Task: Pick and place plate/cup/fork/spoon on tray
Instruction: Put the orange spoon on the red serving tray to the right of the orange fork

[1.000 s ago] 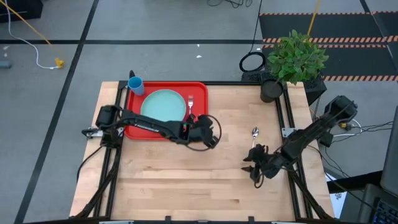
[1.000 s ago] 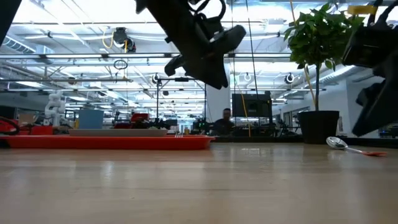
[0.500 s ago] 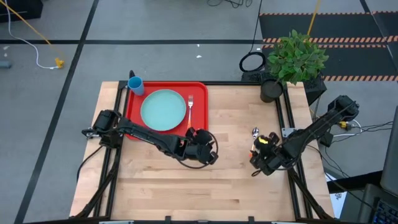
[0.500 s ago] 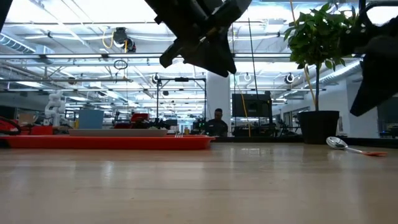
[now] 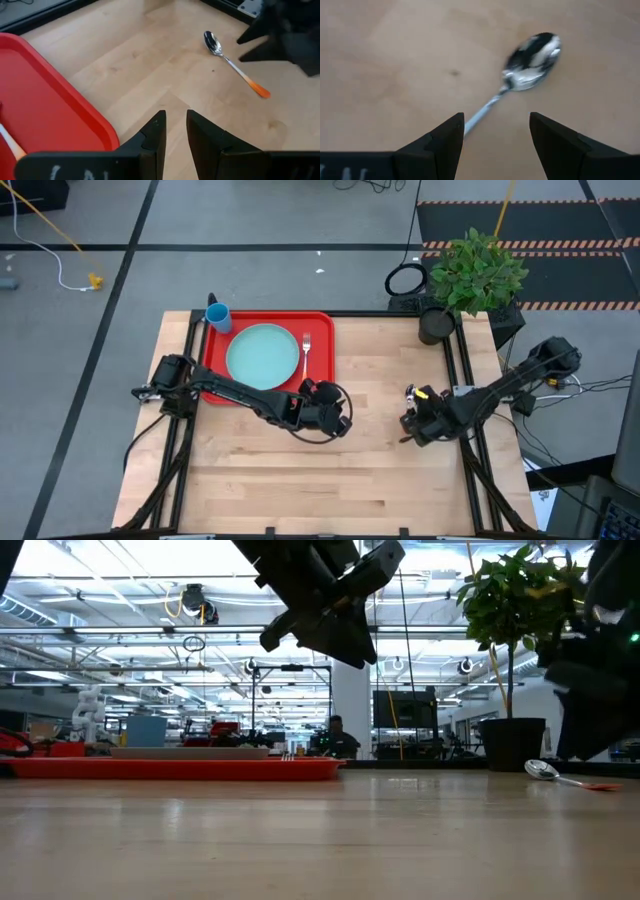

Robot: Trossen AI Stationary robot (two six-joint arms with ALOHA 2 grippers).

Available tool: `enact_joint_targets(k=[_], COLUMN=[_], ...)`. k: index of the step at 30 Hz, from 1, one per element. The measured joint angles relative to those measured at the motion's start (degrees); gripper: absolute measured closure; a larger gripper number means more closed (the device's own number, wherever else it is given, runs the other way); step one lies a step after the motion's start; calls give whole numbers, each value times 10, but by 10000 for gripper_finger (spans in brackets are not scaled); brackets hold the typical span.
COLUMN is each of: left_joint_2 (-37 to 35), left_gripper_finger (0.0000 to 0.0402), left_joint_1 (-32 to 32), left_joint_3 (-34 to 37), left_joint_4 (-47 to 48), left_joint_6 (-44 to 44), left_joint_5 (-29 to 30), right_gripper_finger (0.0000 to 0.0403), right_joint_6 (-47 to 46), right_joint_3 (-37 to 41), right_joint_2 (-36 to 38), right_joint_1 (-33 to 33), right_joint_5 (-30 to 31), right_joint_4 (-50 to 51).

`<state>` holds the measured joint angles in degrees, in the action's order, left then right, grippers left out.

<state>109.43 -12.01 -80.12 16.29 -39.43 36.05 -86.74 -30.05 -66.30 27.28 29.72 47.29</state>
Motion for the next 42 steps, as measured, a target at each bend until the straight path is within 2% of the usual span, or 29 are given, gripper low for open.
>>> enact_joint_targets(k=[4,11,25,42], left_joint_2=[0,0,0,0], left_gripper_finger=[325,325,325,325], left_joint_1=[4,20,18,18], left_joint_3=[0,0,0,0], left_joint_4=[0,-1,0,0], left_joint_6=[3,3,6,7], left_joint_5=[0,0,-1,-1], right_gripper_finger=[183,183,185,254], right_joint_6=[17,95,83,108], right_joint_3=[25,53,56,38], right_joint_2=[0,-4,-45,-50], right_joint_1=[-34,-73,-83,-70], right_joint_5=[1,2,-17,-38], right_joint_4=[-37,-166,-179,-194])
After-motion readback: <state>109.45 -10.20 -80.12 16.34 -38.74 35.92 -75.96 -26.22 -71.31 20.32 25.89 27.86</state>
